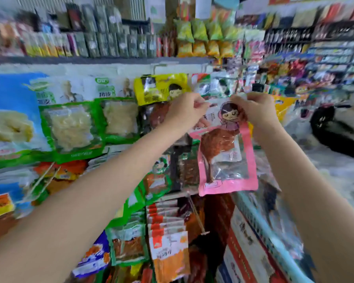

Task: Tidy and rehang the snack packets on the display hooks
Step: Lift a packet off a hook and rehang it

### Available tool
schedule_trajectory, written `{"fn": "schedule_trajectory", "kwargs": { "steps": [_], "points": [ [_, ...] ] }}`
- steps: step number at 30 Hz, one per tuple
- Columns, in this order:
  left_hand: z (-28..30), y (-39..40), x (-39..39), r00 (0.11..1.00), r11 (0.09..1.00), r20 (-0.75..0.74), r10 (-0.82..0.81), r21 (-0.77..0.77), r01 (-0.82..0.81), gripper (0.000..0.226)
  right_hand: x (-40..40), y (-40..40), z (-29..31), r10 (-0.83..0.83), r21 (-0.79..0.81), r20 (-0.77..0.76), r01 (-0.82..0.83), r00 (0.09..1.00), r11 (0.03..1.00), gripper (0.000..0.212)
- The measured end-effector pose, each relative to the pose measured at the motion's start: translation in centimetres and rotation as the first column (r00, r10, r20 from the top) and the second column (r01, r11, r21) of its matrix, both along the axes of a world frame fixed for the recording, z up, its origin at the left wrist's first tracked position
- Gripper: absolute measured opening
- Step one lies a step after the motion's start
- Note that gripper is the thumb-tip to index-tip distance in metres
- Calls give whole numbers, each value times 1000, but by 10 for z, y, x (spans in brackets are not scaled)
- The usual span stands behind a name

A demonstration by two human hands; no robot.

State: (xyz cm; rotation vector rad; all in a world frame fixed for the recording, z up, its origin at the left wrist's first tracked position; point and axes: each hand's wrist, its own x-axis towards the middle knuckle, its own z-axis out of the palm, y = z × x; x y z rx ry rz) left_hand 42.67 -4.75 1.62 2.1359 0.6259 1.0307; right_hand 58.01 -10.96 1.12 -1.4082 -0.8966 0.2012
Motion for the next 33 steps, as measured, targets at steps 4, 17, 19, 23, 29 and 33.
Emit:
{"fn": "schedule_trajectory", "kwargs": {
  "steps": [4, 17, 19, 23, 29, 33],
  "points": [
    [24, 13, 56, 989, 990, 53, 138, -15, -138, 11, 44, 19, 21, -36, 25, -19, 36, 999, 999, 32],
    [28, 36, 116, 955, 955, 113, 275, 86, -285, 7, 91, 51, 21, -169, 68, 34, 167, 985, 984, 41],
    [24, 39, 115, 938, 922, 44, 343, 174, -346, 12, 87, 54, 16, -159, 65, -5, 159, 987, 985, 34],
    [-1, 31, 98, 953, 889, 52, 297, 348, -296, 51, 65, 50, -3, -170, 128, -41, 174, 985, 976, 31],
    [-85, 0, 33, 975, 841, 69, 210, 497, -216, 29, -11, 48, -68, -58, 90, -12, 58, 998, 994, 26],
    [-153, 2, -26, 950, 815, -165, 265, 564, -130, 20, -59, 39, -124, 48, 34, -47, -47, 998, 998, 34]
  ]
}}
